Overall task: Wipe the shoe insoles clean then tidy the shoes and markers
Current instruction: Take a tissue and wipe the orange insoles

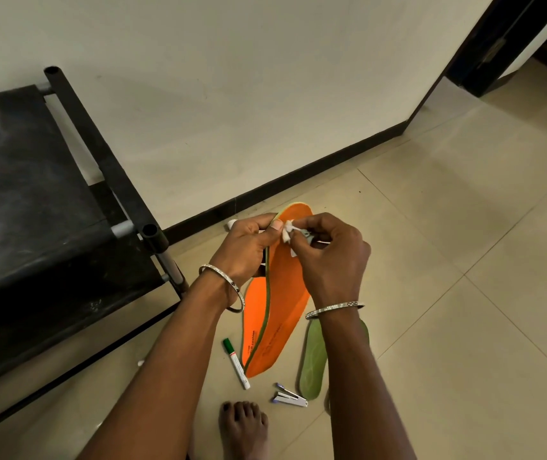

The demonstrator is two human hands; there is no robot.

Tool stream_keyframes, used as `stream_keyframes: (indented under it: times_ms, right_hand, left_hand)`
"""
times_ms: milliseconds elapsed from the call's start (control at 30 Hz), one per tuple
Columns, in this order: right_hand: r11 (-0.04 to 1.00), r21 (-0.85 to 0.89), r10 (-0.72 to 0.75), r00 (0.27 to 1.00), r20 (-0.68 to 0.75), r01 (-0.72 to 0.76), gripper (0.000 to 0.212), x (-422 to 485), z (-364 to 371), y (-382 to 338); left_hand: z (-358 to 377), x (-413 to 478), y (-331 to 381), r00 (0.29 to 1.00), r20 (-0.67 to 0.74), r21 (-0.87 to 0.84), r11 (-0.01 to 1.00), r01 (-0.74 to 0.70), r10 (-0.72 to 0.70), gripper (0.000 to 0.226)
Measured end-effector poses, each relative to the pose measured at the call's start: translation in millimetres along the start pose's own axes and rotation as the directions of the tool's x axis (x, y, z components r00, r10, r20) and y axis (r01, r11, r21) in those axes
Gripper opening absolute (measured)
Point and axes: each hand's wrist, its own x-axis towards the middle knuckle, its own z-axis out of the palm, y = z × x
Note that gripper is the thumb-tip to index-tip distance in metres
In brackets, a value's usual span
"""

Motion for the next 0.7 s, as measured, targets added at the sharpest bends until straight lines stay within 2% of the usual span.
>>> stream_keyframes:
  times_ms: [133,300,400,567,700]
  right_hand:
    - [0.996,-0.042,0.078,0.995,-0.056,-0.08,0.007,1,-3,8]
    - [0.999,0.04,-0.037,0.997,0.071,0.034,0.008,-5,4,-8]
    - [0.993,0.111,-0.05,0.991,0.124,0.037,0.013,-4,2,-8]
    - [0.988,0.155,0.024,0.997,-0.071,-0.013,0.02,2,-2,0]
    - [0.995,-0.001,-0.097,0.995,0.01,0.097,0.023,0,4,2]
  left_hand:
    - [0,0,3,1.0,-0.023,-0.062,0.998,-0.005,0.004,0.023]
    - [-3,1,1,0.999,-0.041,-0.042,0.999,-0.002,0.0,0.029]
    - [-6,2,0,0.997,-0.075,-0.055,0.998,0.025,-0.029,0.026]
    - [-4,2,3,0.996,-0.062,-0.075,0.996,0.055,-0.06,0.021]
    - [-4,1,2,0.997,-0.037,-0.074,0.995,0.059,-0.062,0.024]
